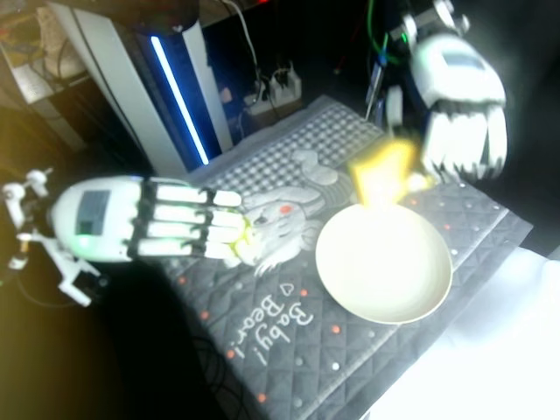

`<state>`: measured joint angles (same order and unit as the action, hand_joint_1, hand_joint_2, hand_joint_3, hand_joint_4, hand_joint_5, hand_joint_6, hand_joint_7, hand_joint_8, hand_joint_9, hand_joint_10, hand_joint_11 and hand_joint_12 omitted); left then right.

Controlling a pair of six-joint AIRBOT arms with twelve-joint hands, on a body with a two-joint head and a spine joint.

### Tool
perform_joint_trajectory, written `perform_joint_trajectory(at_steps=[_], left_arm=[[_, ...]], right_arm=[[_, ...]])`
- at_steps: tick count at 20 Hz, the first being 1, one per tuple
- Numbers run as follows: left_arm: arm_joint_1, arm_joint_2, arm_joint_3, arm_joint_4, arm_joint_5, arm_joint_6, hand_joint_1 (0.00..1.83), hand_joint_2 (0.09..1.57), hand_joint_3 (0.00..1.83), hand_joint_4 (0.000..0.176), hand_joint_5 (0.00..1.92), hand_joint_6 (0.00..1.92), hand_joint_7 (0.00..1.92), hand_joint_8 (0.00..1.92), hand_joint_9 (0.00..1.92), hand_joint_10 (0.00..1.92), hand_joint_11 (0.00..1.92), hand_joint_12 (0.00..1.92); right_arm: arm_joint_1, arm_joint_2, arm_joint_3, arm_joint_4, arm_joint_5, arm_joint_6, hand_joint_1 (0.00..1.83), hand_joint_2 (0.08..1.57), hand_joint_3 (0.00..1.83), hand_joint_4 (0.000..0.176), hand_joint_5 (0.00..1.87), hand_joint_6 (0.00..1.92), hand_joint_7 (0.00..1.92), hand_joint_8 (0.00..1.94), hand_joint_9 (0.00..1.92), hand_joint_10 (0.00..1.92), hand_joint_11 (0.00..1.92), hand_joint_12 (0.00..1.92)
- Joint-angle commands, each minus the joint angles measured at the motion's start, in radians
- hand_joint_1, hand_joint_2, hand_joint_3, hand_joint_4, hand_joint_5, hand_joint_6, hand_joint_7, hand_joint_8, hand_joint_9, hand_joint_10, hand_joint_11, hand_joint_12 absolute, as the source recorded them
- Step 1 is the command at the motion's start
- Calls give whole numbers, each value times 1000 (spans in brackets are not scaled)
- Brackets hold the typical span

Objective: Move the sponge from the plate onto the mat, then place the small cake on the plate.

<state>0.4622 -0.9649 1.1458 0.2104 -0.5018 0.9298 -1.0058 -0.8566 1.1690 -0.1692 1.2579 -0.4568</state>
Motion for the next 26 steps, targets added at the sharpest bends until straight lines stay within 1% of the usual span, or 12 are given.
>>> perform_joint_trajectory(at_steps=[1, 3, 6, 8, 11, 13, 15, 18, 19, 22, 25, 26], left_arm=[[14, 23, -8, 8, -154, -48, 1263, 1110, 0, 0, 1109, 537, 934, 1275, 874, 1037, 681, 1622], [97, 65, -31, 59, -198, -196, 1250, 1151, 0, 0, 1026, 618, 860, 1427, 791, 1310, 636, 1770], [211, 111, -85, 50, -223, -241, 1270, 1085, 0, 0, 1139, 502, 1011, 1149, 933, 853, 675, 1308], [270, 100, -92, 7, -211, -221, 1274, 1095, 0, 0, 1178, 349, 977, 1236, 904, 973, 649, 1414], [339, 82, -95, -75, -211, -179, 1256, 1111, 11, 0, 988, 868, 963, 1109, 757, 1381, 427, 1735], [371, 73, -86, -117, -210, -178, 1245, 1136, 3, 0, 911, 1045, 930, 1099, 753, 1243, 449, 1638], [382, 69, -86, -129, -215, -174, 1002, 1028, 0, 0, 772, 110, 906, 466, 740, 926, 449, 1459], [382, 71, -95, -140, -232, -151, 854, 946, 2, 0, 571, 0, 828, 17, 675, 427, 262, 1186], [390, 82, -109, -155, -261, -139, 784, 891, 0, 0, 358, 0, 623, 0, 588, 201, 111, 1292], [403, 99, -129, -165, -306, -134, 748, 865, 0, 6, 206, 0, 502, 0, 512, 151, 6, 1388], [404, 104, -141, -164, -332, -134, 806, 829, 0, 60, 96, 0, 426, 0, 455, 104, 0, 1282], [404, 104, -142, -165, -341, -134, 771, 805, 0, 61, 130, 6, 509, 32, 549, 160, 0, 1570]], right_arm=[[12, 2, 0, 45, 115, 3, 671, 1098, 1, 71, 396, 0, 359, 0, 300, 0, 116, 593], [11, 1, 3, 64, 114, 3, 769, 1116, 8, 37, 387, 1, 335, 0, 302, 0, 121, 576], [12, -13, 16, 93, 110, 2, 689, 1290, 0, 36, 302, 0, 323, 0, 321, 0, 155, 523], [37, -37, 42, 107, 59, 3, 719, 1347, 0, 18, 309, 0, 356, 0, 337, 0, 230, 374], [79, -68, 68, 76, -14, 3, 807, 1369, 0, 0, 363, 1, 374, 1, 323, 2, 8, 731], [131, -88, 79, 10, -92, 6, 748, 1379, 1, 22, 369, 0, 358, 0, 320, 1, 45, 667], [154, -104, 89, -55, -142, 32, 763, 1342, 0, 11, 382, 1, 377, 1, 392, 5, 188, 664], [156, -105, 89, -123, -172, 79, 719, 1301, 0, 0, 308, 0, 334, 0, 368, 2, 83, 892], [156, -104, 87, -158, -190, 100, 677, 1165, 0, 78, 246, 0, 294, 1, 362, 1, 40, 1051], [156, -99, 85, -197, -232, 114, 703, 1098, 0, 49, 262, 3, 242, 0, 274, 1, 1, 940], [156, -99, 85, -208, -261, 123, 821, 1057, 0, 81, 288, 2, 219, 0, 228, 0, 0, 717], [156, -99, 85, -209, -261, 129, 779, 1066, 0, 89, 309, 0, 253, 0, 257, 2, 0, 854]])
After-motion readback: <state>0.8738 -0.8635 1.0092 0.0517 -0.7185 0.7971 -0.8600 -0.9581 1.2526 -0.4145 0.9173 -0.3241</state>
